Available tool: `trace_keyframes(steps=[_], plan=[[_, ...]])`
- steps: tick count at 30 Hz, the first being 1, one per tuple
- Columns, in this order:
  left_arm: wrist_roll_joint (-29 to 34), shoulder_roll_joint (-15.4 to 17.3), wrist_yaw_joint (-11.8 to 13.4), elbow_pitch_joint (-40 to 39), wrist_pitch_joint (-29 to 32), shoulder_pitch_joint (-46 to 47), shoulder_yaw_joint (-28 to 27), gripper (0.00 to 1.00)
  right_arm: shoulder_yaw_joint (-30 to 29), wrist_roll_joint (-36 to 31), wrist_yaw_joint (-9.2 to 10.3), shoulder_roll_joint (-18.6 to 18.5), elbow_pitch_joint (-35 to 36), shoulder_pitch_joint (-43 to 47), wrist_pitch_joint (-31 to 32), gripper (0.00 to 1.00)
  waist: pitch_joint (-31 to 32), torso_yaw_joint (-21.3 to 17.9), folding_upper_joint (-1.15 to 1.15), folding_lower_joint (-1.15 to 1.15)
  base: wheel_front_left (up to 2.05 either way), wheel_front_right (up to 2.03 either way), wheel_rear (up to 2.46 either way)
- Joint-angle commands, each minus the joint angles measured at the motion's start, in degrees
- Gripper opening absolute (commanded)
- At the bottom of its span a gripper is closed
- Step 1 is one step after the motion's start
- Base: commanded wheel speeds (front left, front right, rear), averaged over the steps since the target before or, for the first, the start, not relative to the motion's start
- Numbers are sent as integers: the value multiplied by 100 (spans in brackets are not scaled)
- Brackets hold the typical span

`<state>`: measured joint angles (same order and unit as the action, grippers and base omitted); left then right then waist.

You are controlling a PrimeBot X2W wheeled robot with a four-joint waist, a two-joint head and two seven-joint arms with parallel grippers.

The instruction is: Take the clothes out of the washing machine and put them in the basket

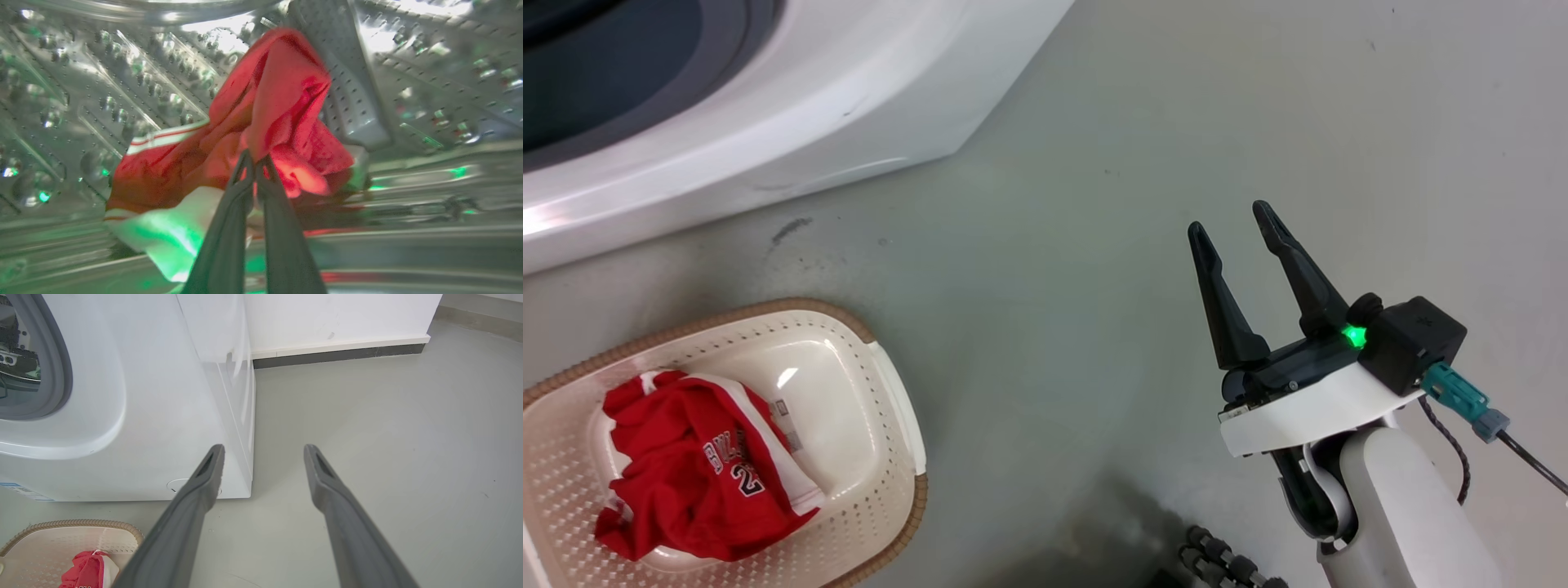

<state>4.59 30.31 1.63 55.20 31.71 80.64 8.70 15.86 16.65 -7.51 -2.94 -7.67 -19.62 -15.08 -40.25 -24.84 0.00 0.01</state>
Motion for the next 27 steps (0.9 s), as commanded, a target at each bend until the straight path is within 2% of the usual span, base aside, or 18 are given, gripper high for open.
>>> trace_keyframes(steps=[1,8,13,17,27], plan=[[-60,-36,75,-117,-225,-186,-40,0,-28,-48,4,11,-19,-29,-13,100,142,74,0,-1,0,0,0],[-437,-279,288,-354,-1401,-949,-242,0,-168,-312,4,8,-87,102,-12,100,754,292,0,-1,0,0,0],[-823,-560,389,-207,-2300,-1636,-479,0,-273,-512,4,8,-213,305,-12,100,1403,449,0,-1,0,0,0],[-1122,-773,374,-16,-2952,-2168,-659,0,-376,-691,4,6,-338,532,-12,100,1939,581,0,-1,0,0,0],[-1632,-1297,160,363,-4121,-3104,-869,0,-600,-986,4,7,-515,1006,-12,100,2915,903,0,-1,0,0,0]])
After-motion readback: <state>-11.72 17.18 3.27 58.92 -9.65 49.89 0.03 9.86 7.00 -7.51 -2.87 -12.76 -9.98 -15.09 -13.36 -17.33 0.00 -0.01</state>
